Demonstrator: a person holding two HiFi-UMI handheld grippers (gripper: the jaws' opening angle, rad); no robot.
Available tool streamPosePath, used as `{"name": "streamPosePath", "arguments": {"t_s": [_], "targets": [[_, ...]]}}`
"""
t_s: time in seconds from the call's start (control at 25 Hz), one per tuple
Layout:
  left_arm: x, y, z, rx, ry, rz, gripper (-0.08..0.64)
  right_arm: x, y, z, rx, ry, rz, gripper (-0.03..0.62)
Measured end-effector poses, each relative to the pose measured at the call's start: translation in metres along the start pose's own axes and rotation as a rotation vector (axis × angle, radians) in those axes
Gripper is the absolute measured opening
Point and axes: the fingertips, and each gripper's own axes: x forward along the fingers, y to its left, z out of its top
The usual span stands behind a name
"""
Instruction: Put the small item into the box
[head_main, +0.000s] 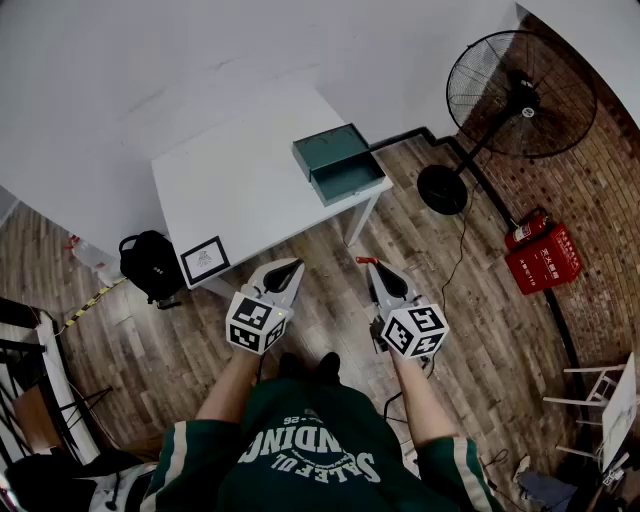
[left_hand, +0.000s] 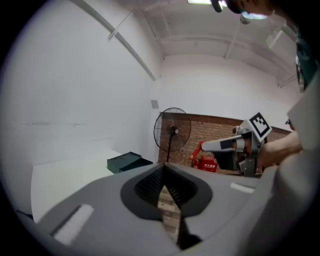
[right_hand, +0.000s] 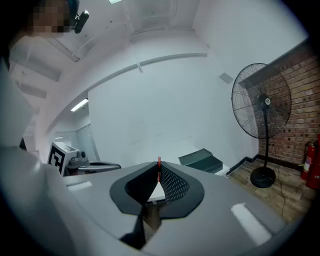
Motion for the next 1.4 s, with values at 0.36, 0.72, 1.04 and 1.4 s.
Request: {"name": "streamPosePath", "arguments": {"t_s": [0.36, 0.72, 1.04, 1.4], "targets": [[0.002, 0.004, -0.003, -0.005, 0.008, -0.002, 0.052, 0.005, 0.004, -0.005, 0.023, 0.003, 0.012, 0.015], [0.014, -0.005, -0.003, -0.015, 0.009, 0.022, 0.052, 0.001, -0.013, -0.009, 0.036, 0.021, 0.023, 0.015], [0.013, -0.009, -0.004, -0.026, 0.001, 0.066, 0.052, -0.002, -0.015, -0.013, 0.034, 0.042, 0.058, 0.015], [0.041, 0.001, 0.000, -0.033, 0.003, 0.070, 0.052, 0.016, -0.038, -0.008, 0.053, 0.049, 0.066, 0.015]]}}
